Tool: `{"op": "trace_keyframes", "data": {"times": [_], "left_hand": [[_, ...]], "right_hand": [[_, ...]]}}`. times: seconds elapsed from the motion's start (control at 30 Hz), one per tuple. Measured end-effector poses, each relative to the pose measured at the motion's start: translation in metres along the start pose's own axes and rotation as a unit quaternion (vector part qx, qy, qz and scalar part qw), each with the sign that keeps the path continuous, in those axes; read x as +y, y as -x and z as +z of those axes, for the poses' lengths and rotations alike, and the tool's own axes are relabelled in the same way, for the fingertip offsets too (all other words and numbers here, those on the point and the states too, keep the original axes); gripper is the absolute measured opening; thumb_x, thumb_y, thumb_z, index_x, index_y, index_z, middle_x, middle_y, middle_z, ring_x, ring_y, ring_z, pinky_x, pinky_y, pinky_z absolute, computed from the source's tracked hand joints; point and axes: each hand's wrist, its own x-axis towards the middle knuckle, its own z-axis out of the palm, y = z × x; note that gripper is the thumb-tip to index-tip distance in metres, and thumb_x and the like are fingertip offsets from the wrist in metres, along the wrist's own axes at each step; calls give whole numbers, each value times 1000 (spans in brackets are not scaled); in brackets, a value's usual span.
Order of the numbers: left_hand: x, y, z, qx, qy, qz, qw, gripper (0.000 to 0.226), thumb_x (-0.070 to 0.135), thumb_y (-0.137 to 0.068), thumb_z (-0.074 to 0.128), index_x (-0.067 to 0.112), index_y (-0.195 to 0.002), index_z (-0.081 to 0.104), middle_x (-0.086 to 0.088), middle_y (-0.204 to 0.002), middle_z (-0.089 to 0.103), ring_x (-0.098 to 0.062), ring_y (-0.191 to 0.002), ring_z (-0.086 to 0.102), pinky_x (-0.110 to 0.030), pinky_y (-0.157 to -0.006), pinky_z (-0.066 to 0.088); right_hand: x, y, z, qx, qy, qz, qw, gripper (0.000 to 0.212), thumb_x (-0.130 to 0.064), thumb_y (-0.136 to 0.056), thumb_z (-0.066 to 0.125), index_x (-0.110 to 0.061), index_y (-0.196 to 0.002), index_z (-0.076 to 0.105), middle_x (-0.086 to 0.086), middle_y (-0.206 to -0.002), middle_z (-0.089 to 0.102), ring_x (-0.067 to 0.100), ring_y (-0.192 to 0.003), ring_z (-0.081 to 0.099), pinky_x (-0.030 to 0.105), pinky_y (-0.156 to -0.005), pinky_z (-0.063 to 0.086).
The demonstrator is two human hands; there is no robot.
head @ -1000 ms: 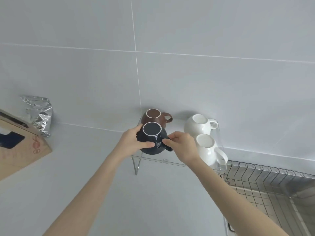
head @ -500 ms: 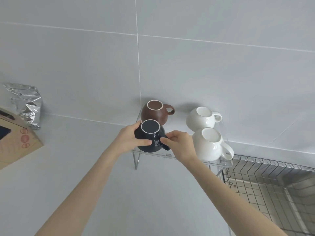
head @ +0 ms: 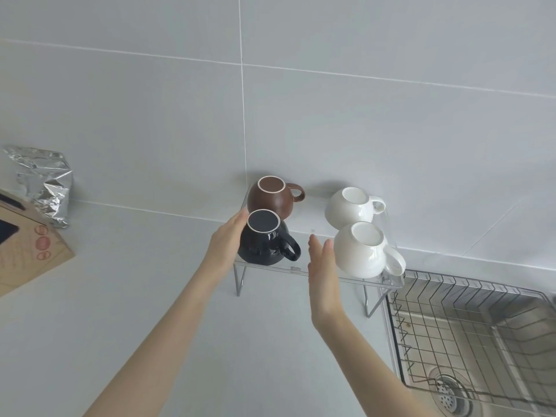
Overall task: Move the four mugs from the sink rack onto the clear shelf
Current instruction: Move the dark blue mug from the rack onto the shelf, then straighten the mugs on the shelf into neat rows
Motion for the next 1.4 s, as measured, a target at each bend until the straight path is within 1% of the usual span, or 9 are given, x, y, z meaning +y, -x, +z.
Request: {"op": "trace_keyframes", "data": {"times": [0.1, 0.23, 0.43, 0.9, 1.0, 1.13, 1.23, 1.33, 1.4], "left_hand": [[0, 2, 2, -7, 39, -16, 999, 33, 64, -63, 39, 38, -74, 55, 7, -104, 55, -10, -101, 46, -23, -83, 34], [-4, 5, 1, -9, 54, -8, 998, 28, 58, -69, 34, 38, -73, 52, 17, -95, 56, -9, -103, 44, -20, -84, 34], [-13, 16, 6, 16, 98, -8, 995, 45, 42, -94, 28, 23, -128, 51, 14, -117, 45, -3, -110, 39, -21, -92, 26], [-1, 30, 18, 77, 43, -12, 996, 35, 43, -95, 28, 30, -108, 57, 11, -115, 54, -11, -111, 44, -23, -93, 28], [11, 37, 28, 106, 53, 34, 992, 42, 40, -94, 34, 23, -128, 52, 9, -135, 50, -10, -128, 41, -22, -104, 28], [31, 46, 58, -10, 109, 29, 994, 29, 53, -81, 44, 33, -93, 61, 10, -101, 57, -6, -92, 51, -21, -84, 37], [32, 41, 90, -134, 106, 23, 985, 58, 53, -86, 32, 23, -135, 44, 5, -141, 44, -9, -131, 38, -25, -111, 24], [26, 31, 118, -160, 82, 5, 984, 55, 46, -95, 18, 22, -140, 37, 4, -154, 27, -11, -142, 23, -30, -117, 15], [21, 24, 133, -169, 80, -20, 982, 57, 49, -94, 18, 21, -141, 34, 6, -153, 27, -9, -141, 23, -24, -111, 17]], "right_hand": [[6, 6, 7, -41, 1, 33, 999, 56, -56, -91, 8, -38, -142, 21, -22, -152, 16, 3, -143, 7, 29, -115, 3], [3, 4, 10, -59, 21, 45, 997, 56, -55, -92, 7, -35, -144, 16, -21, -153, 12, 4, -144, 5, 30, -115, 1], [-3, -13, 5, -61, 28, 47, 997, 62, -59, -90, 5, -32, -144, 18, -18, -154, 11, 7, -144, 1, 33, -119, 0], [-6, -20, -2, -56, 28, 29, 998, 57, -56, -92, 11, -34, -143, 20, -17, -154, 15, 8, -144, 7, 32, -117, 3], [-17, -21, -13, -19, 20, -38, 999, 51, -47, -95, 20, -31, -143, 22, -12, -155, 20, 6, -143, 16, 31, -118, 11], [-35, -8, -38, 37, 7, -104, 994, 48, -43, -96, 22, -33, -143, 24, -10, -149, 32, 2, -137, 27, 27, -115, 16], [-41, 5, -63, 91, 28, -139, 986, 47, -43, -97, 21, -34, -142, 27, -19, -150, 27, -4, -137, 21, 21, -114, 14], [-35, 14, -88, 147, 64, -148, 976, 47, -42, -97, 20, -34, -143, 23, -21, -152, 21, -8, -137, 16, 9, -104, 14], [-24, 18, -104, 171, 67, -119, 976, 53, -51, -94, 19, -35, -144, 17, -19, -155, 13, -4, -140, 10, 21, -114, 10]]}}
